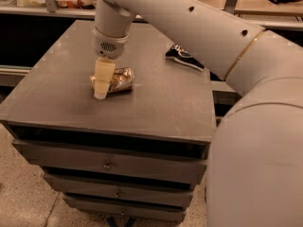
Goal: Place orange can upright
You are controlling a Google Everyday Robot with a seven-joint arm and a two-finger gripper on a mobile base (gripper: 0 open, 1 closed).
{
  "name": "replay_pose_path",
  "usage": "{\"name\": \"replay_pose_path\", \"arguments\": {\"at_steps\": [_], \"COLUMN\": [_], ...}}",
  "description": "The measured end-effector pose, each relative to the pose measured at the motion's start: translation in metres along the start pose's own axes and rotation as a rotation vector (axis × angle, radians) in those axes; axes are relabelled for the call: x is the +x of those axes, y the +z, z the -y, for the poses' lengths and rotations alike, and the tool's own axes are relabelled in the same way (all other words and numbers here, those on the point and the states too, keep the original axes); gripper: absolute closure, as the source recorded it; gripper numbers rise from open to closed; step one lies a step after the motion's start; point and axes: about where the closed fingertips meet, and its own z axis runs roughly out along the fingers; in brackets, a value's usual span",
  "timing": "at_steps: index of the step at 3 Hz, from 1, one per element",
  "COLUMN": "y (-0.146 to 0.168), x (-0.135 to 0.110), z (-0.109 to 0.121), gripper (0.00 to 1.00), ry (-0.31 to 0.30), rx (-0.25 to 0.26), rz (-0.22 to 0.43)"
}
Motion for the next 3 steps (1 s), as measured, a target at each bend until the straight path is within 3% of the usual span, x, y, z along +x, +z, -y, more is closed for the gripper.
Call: {"name": "replay_pose_path", "arguments": {"at_steps": [2, 3], "y": [0.024, 0.028], "x": [-0.008, -0.012], "z": [0.012, 0.012], "gripper": [0.24, 0.49], "ry": [-0.036, -0.068], "rx": [-0.041, -0.052], "rz": [-0.009, -0.006]}}
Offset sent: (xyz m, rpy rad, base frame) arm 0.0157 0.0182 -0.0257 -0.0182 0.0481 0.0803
